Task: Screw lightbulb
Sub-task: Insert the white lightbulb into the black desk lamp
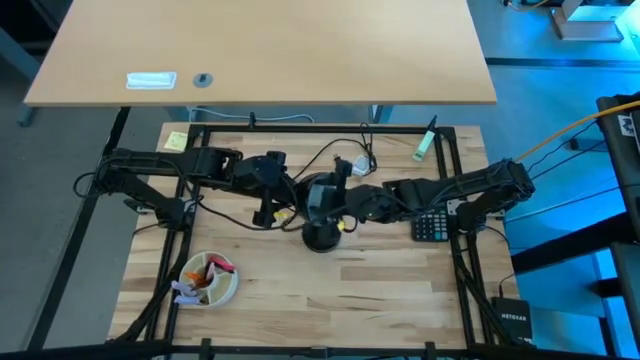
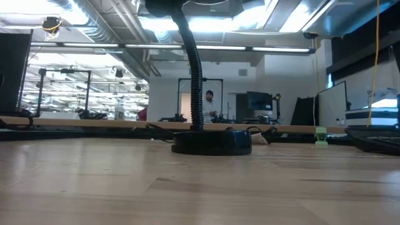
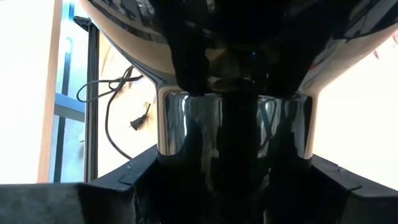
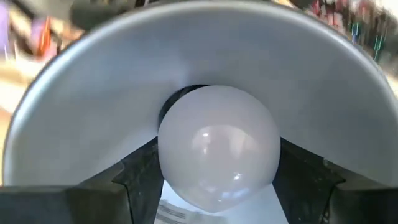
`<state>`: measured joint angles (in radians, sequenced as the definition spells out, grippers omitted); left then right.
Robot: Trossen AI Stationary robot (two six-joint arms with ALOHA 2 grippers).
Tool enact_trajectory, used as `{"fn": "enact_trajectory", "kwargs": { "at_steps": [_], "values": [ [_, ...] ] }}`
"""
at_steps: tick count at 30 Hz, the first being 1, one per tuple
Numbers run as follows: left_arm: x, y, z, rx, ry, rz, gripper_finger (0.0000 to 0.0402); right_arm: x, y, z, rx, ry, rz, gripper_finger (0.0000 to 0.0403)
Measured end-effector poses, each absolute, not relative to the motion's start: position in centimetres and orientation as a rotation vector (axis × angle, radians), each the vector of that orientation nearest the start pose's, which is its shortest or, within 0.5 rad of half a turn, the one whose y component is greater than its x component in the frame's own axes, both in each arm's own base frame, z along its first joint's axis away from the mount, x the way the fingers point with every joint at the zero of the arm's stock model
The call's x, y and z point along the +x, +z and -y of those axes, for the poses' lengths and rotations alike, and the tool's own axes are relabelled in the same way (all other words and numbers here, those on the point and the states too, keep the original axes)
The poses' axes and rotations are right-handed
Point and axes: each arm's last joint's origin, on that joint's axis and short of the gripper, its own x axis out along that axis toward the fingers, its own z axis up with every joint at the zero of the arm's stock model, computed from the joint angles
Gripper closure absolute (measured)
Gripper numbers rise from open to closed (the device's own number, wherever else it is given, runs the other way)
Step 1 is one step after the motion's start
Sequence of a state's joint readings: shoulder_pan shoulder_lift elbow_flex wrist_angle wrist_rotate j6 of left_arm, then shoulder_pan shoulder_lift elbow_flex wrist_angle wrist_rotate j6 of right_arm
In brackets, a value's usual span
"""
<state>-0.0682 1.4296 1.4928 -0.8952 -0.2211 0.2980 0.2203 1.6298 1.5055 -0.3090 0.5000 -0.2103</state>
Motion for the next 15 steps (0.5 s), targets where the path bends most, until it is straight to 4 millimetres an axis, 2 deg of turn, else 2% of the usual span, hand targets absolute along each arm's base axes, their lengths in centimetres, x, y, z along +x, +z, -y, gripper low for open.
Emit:
{"fn": "enact_trajectory", "kwargs": {
  "at_steps": [10, 15],
  "values": [
    [28.7, 36.9, 1.9, 0.394, 0.025, -0.849, 0.0152, 37.0, 35.1, -5.7, 0.407, -0.361, -0.36, 0.0146],
    [28.5, 36.9, 1.9, 0.407, 0.045, -0.863, 0.0152, 37.1, 35.1, -5.3, 0.73, -0.395, -0.324, 0.0146]
  ]
}}
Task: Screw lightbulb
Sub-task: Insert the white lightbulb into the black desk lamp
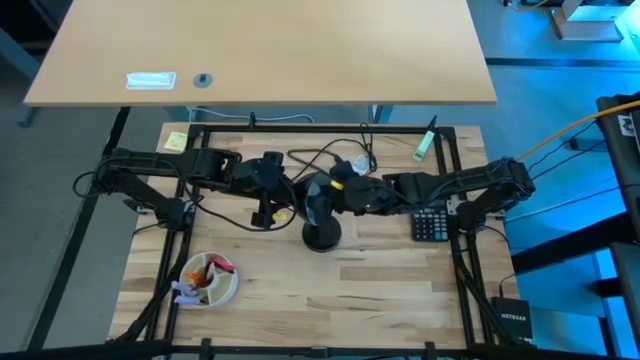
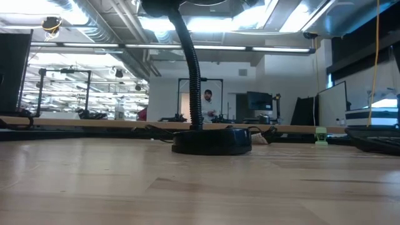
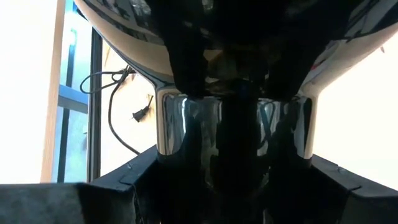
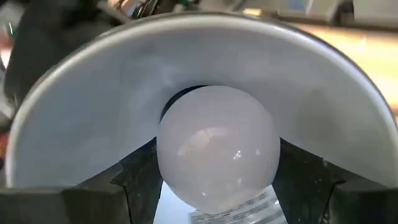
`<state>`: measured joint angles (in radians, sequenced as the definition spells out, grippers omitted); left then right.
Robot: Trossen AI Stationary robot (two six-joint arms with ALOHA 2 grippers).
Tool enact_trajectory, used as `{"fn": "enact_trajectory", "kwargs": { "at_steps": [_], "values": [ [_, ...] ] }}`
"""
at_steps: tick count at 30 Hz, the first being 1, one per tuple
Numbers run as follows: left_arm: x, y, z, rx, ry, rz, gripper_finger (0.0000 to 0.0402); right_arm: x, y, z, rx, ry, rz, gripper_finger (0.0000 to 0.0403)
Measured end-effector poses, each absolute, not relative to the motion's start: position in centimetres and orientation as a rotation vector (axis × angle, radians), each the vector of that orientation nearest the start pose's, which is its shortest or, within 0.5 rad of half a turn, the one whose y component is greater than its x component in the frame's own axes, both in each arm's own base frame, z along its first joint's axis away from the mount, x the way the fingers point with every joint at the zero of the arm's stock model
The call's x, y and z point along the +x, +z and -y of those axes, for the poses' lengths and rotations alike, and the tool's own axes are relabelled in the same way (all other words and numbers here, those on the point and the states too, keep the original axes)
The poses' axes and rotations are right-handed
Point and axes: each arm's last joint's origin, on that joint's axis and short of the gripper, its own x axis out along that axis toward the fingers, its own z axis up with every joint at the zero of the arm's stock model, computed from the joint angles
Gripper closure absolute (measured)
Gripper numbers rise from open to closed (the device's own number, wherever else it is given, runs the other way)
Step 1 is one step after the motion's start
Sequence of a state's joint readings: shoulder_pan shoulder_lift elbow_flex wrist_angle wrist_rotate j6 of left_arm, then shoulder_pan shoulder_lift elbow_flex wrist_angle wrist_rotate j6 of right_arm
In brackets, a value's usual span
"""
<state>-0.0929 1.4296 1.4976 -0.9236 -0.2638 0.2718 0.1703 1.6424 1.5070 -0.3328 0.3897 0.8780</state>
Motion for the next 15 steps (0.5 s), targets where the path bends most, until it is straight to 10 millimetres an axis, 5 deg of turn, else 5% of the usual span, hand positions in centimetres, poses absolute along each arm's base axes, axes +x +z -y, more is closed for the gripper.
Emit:
{"fn": "enact_trajectory", "kwargs": {
  "at_steps": [7, 15],
  "values": [
    [28.4, 36.9, 2.1, 0.404, 0.048, -0.871, 0.0152, 37.2, 34.9, -4.3, 1.091, -0.419, -0.31, 0.0145],
    [28.3, 36.8, 2.1, 0.396, 0.057, -0.886, 0.0152, 37.2, 35.1, -3.6, 1.067, -0.4, -0.319, 0.0145]
  ]
}}
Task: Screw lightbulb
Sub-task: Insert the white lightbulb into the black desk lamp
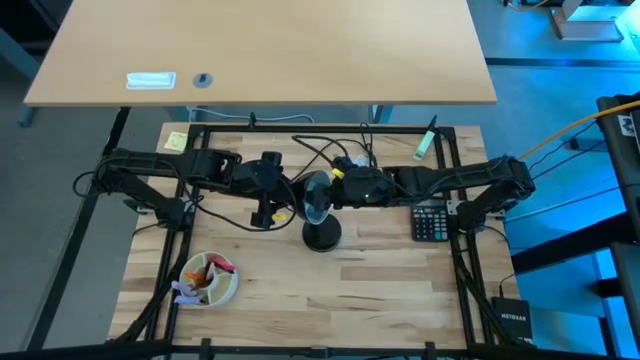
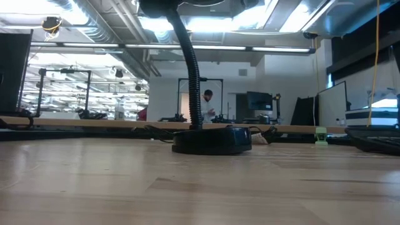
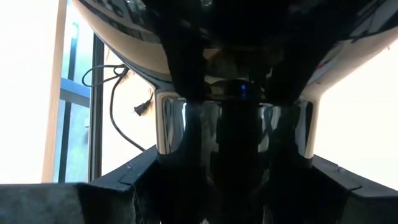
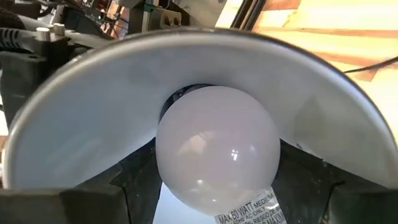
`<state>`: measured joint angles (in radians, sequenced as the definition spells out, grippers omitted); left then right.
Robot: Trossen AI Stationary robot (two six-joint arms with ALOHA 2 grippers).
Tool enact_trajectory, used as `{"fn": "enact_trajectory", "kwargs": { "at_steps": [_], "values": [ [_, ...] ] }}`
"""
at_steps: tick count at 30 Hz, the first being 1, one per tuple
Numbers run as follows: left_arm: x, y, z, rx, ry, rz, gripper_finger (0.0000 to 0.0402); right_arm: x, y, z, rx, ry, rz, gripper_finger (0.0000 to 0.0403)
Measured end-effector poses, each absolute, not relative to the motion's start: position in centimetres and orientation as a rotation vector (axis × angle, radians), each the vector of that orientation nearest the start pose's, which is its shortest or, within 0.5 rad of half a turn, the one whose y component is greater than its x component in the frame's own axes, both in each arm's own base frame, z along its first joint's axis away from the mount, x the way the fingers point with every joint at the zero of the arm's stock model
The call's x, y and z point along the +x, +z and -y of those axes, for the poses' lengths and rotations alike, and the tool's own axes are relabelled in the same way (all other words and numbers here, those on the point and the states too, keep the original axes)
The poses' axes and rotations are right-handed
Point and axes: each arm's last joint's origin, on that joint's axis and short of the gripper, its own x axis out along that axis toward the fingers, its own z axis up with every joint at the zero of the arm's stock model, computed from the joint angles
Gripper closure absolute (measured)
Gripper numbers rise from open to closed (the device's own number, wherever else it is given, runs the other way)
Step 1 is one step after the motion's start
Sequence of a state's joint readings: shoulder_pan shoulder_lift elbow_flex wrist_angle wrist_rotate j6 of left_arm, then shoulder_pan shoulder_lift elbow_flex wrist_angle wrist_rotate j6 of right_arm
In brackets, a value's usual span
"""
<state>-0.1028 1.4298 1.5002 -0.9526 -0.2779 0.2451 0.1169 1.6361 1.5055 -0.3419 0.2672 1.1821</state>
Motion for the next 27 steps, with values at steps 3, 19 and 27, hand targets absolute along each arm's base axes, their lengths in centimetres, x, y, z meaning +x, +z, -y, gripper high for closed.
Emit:
{"fn": "enact_trajectory", "kwargs": {
  "at_steps": [3, 19, 27],
  "values": [
    [28.4, 36.8, 2.1, 0.396, 0.058, -0.883, 0.0152, 36.8, 35.5, -3.5, 0.996, -0.382, -0.323, 0.0143],
    [28.7, 37.0, 2.1, 0.364, 0.072, -0.853, 0.0152, 33.5, 38.4, -3.1, 0.641, -0.301, -0.353, 0.0042],
    [28.6, 37.0, 2.2, 0.36, 0.071, -0.859, 0.0152, 30.6, 40.1, -2.8, 0.46, -0.255, -0.398, 0.0045]
  ]
}}
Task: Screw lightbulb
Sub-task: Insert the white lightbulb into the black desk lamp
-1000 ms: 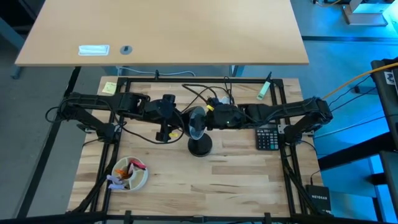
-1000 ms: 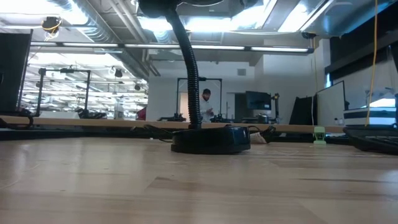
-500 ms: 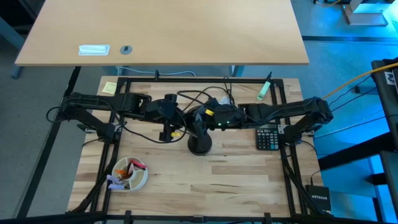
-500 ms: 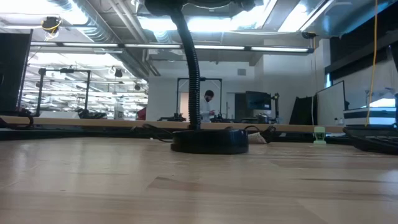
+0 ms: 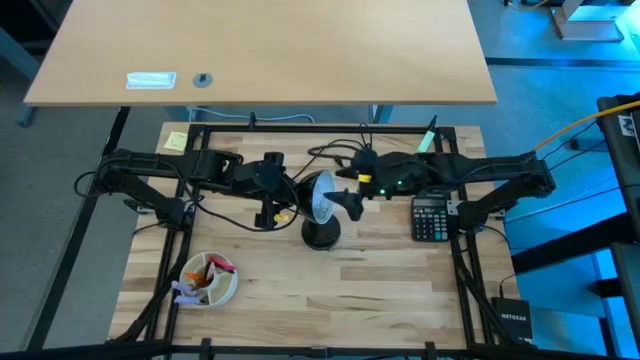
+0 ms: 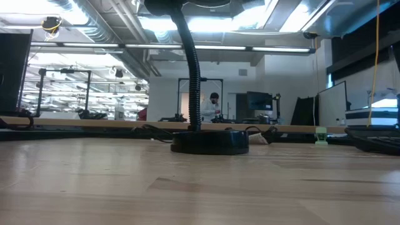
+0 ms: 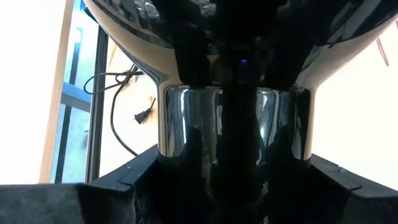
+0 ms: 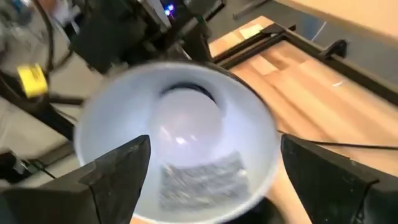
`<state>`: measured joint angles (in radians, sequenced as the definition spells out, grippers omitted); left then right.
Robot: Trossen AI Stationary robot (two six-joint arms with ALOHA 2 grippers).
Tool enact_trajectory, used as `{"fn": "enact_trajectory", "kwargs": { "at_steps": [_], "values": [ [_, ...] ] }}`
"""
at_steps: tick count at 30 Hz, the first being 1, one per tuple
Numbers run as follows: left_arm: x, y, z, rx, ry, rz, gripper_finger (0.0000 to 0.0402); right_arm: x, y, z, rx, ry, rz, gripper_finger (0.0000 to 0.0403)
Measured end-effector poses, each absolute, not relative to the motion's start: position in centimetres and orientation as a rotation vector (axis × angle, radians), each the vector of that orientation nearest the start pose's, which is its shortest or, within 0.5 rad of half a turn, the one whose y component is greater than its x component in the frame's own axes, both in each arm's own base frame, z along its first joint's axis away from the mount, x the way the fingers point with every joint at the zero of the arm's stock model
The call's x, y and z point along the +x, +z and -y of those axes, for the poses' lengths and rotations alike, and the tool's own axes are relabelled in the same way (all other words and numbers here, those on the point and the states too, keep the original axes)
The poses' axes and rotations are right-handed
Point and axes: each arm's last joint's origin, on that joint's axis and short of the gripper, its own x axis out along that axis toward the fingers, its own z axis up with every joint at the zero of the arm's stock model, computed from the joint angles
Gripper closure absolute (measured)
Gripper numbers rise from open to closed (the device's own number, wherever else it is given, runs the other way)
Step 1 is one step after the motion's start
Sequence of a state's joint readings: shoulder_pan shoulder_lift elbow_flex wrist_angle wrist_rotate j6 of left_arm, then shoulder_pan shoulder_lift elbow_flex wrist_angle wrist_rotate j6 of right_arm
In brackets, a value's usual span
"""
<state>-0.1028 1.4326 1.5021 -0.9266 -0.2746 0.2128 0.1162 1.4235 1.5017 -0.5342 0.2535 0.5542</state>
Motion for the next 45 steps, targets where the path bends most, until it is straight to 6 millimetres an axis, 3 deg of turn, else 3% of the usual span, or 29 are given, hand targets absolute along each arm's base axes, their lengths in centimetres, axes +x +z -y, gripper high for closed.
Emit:
{"fn": "enact_trajectory", "kwargs": {
  "at_steps": [8, 14, 27, 45],
  "values": [
    [28.5, 36.9, 2.2, 0.354, 0.073, -0.861, 0.0152, 28.5, 39.2, -2.3, 0.173, -0.345, -0.582, 0.0045],
    [28.5, 36.9, 2.2, 0.335, 0.081, -0.862, 0.0152, 28.5, 37.3, -2.2, 0.049, -0.338, -0.668, 0.0045],
    [28.7, 37.0, 2.0, 0.327, 0.094, -0.846, 0.0152, 27.3, 33.2, -3.0, -0.043, -0.292, -0.616, 0.0045],
    [28.7, 37.0, 1.9, 0.295, 0.134, -0.837, 0.0152, 27.2, 32.9, -2.9, -0.081, -0.314, -0.631, 0.0045]
  ]
}}
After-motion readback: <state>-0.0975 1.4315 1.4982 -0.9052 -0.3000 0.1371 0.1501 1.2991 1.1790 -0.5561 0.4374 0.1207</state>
